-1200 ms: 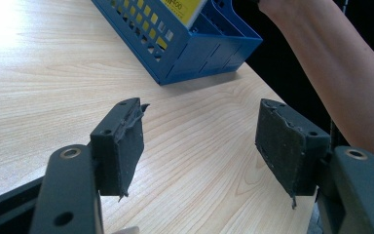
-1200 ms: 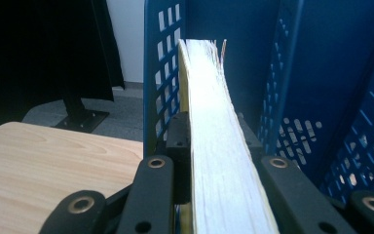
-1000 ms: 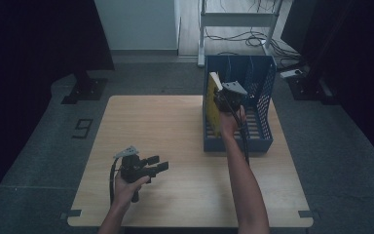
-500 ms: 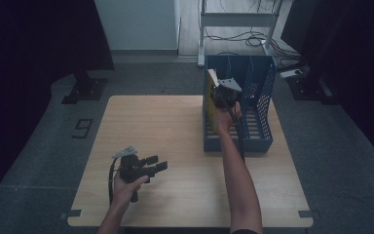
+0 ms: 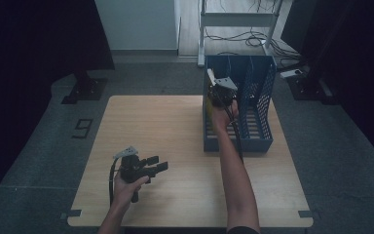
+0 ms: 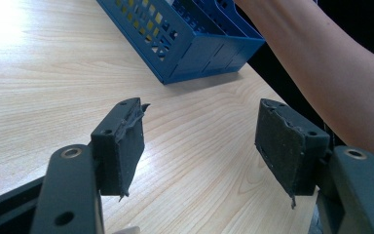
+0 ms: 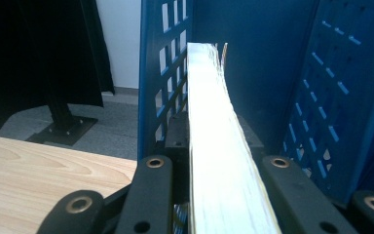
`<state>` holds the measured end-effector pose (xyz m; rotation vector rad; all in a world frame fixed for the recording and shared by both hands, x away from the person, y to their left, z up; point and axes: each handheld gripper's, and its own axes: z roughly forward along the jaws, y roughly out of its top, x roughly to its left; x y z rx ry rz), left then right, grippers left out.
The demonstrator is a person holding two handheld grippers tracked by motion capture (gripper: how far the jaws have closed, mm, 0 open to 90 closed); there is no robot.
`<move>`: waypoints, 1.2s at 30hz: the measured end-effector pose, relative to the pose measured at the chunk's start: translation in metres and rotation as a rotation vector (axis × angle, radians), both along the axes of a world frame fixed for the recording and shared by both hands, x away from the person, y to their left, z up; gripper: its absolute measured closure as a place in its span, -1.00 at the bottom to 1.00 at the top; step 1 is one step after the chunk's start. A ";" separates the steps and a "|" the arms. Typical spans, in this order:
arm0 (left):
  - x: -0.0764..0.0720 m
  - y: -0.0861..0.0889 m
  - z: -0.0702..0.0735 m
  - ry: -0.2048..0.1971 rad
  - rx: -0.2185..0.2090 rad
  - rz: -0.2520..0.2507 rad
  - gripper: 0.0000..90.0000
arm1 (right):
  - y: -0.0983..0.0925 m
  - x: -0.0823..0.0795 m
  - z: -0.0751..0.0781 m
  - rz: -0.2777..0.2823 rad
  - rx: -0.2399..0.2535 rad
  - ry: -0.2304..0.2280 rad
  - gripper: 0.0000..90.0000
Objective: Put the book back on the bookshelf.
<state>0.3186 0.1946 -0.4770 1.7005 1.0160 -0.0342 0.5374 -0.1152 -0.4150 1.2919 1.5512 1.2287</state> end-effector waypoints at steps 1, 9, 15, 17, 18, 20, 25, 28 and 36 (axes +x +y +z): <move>-0.001 -0.001 0.000 -0.001 0.002 -0.004 -0.23 | -0.001 0.000 0.000 0.018 0.001 0.000 0.59; -0.001 -0.005 -0.001 0.001 0.009 -0.011 -0.23 | -0.006 -0.014 0.002 0.055 -0.010 -0.048 0.42; -0.002 -0.007 -0.001 -0.002 0.019 -0.019 -0.23 | -0.011 -0.021 -0.002 0.071 -0.033 -0.033 0.28; -0.001 -0.007 -0.001 -0.001 0.021 -0.018 -0.23 | -0.011 -0.022 -0.003 0.077 -0.038 -0.020 0.25; -0.001 -0.007 -0.002 0.000 0.021 -0.018 -0.23 | -0.011 -0.022 -0.003 0.082 -0.039 -0.025 0.25; 0.000 -0.006 -0.002 0.002 0.022 -0.016 -0.23 | -0.011 -0.024 -0.003 0.086 -0.045 -0.033 0.22; 0.000 -0.005 -0.002 0.004 0.019 -0.017 -0.24 | -0.010 -0.028 -0.005 0.089 -0.039 -0.031 0.16; 0.000 -0.004 -0.002 0.006 0.019 -0.018 -0.24 | -0.010 -0.030 -0.004 0.095 -0.033 -0.035 0.13; -0.001 -0.004 0.000 0.014 -0.012 -0.033 -0.24 | -0.013 -0.039 0.000 0.118 -0.023 -0.042 -0.01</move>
